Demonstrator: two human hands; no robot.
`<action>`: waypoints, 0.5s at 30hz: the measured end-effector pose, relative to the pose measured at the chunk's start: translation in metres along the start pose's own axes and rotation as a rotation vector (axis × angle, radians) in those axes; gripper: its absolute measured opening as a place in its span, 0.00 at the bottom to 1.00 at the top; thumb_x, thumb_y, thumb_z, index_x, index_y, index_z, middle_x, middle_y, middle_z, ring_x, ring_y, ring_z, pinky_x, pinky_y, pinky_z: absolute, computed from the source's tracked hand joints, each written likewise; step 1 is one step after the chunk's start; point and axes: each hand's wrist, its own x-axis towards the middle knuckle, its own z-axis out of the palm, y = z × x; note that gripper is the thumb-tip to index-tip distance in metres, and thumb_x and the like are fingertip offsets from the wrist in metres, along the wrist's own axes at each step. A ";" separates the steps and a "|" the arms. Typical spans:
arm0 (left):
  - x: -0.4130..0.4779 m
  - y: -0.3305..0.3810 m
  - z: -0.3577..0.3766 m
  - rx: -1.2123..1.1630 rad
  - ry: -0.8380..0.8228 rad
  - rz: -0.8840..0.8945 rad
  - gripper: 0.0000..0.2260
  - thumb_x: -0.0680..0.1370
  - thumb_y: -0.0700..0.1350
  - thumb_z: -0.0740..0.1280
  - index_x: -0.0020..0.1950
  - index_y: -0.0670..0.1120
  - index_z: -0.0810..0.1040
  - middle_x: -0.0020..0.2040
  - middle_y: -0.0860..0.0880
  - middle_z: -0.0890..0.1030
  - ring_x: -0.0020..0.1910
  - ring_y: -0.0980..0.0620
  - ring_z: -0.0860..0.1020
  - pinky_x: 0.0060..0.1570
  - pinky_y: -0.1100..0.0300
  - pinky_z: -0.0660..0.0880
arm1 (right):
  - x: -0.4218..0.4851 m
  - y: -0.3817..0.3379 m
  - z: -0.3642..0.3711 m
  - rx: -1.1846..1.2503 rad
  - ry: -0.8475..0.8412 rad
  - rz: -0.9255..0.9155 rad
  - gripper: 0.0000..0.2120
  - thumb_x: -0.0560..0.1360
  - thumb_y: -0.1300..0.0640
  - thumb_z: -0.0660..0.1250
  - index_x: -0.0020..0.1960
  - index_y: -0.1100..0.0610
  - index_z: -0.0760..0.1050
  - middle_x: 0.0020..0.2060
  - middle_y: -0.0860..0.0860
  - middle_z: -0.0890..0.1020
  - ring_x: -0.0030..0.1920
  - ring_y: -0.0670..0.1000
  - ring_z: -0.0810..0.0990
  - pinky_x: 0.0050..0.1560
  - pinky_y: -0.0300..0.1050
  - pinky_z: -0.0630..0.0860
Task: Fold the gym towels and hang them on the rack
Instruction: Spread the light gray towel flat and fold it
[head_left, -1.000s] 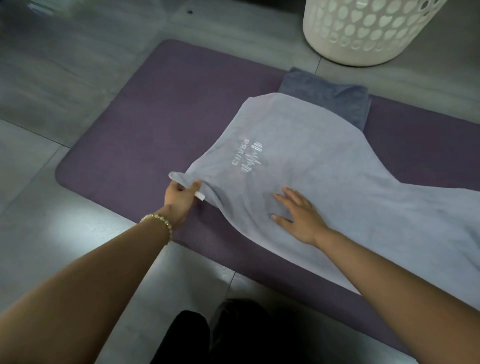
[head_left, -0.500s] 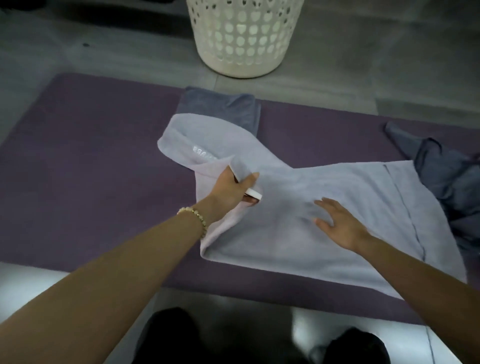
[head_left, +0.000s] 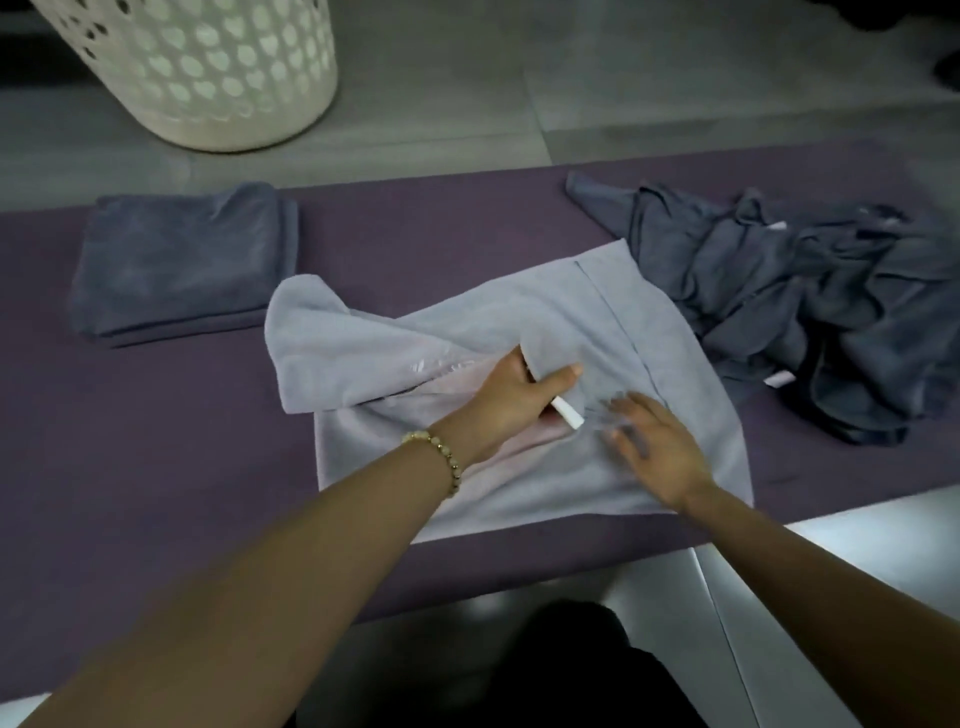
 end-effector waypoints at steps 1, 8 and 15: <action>0.003 -0.011 0.006 0.004 0.027 -0.027 0.07 0.77 0.42 0.68 0.55 0.48 0.76 0.46 0.55 0.81 0.46 0.57 0.80 0.49 0.64 0.78 | -0.002 0.010 -0.004 0.010 0.043 0.023 0.21 0.78 0.53 0.65 0.70 0.54 0.69 0.71 0.53 0.68 0.71 0.53 0.66 0.69 0.38 0.57; 0.010 -0.041 0.019 0.002 0.150 -0.125 0.05 0.76 0.43 0.70 0.48 0.51 0.76 0.44 0.52 0.81 0.43 0.56 0.80 0.41 0.61 0.80 | -0.017 0.056 -0.016 0.317 0.198 0.389 0.33 0.72 0.51 0.73 0.72 0.57 0.65 0.71 0.56 0.65 0.72 0.55 0.63 0.72 0.46 0.60; 0.008 -0.040 0.028 -0.014 0.195 -0.156 0.07 0.77 0.44 0.69 0.53 0.46 0.75 0.47 0.46 0.81 0.43 0.52 0.80 0.33 0.61 0.80 | -0.017 0.084 -0.019 0.674 0.228 0.663 0.29 0.70 0.56 0.75 0.66 0.64 0.70 0.60 0.59 0.78 0.55 0.56 0.76 0.53 0.46 0.73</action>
